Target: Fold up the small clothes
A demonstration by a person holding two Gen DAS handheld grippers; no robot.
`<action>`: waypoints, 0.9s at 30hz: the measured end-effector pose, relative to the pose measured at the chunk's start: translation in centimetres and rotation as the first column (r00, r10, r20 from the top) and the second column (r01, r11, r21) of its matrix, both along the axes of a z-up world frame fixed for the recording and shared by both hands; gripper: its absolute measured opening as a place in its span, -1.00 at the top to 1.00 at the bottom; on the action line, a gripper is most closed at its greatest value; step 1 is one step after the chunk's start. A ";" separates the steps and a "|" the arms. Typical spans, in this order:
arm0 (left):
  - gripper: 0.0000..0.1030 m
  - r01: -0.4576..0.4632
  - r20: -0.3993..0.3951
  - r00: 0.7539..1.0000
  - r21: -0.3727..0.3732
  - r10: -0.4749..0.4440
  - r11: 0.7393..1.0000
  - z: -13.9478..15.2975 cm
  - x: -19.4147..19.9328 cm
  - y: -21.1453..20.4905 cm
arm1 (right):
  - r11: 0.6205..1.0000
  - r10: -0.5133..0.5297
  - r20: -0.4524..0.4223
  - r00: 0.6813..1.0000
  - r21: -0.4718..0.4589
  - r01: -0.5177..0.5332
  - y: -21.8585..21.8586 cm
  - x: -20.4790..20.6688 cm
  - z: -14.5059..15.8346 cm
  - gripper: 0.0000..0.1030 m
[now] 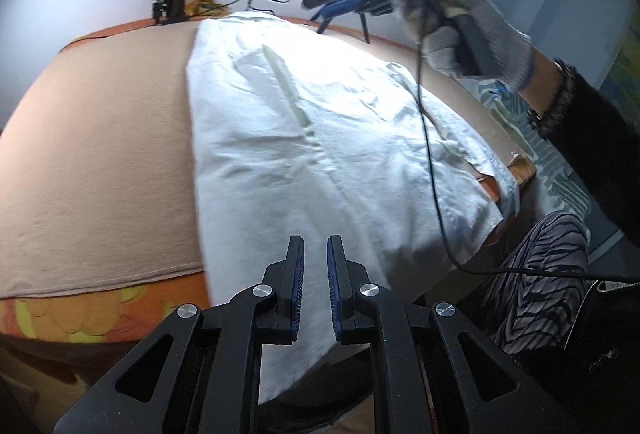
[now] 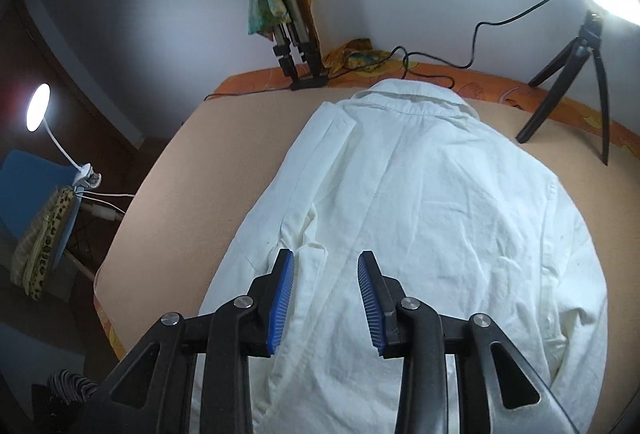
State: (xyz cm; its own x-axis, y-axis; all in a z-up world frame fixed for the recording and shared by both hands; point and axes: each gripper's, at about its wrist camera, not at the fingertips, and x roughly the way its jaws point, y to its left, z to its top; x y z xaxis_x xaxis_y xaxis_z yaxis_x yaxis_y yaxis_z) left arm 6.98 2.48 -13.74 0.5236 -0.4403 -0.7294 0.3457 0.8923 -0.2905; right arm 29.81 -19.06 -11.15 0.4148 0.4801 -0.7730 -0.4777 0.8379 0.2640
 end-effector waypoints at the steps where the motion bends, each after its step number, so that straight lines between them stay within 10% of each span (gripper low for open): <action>1: 0.80 0.011 0.012 1.000 -0.002 -0.011 1.000 0.2 0.0 -0.4 | 1.000 -0.008 0.014 1.000 0.010 0.007 -1.3 -0.8 0.5 0.30; 12: 0.66 0.151 0.087 0.985 -0.013 -0.149 0.988 2.1 1.2 -5.6 | 0.980 -0.198 0.076 0.977 -0.012 0.200 -15.6 -7.4 0.7 0.27; 27: 0.65 0.314 0.065 0.948 -0.041 -0.311 0.949 1.7 2.6 -14.6 | 0.902 -0.432 -0.104 0.896 -0.049 0.429 -32.9 -13.8 -6.7 0.22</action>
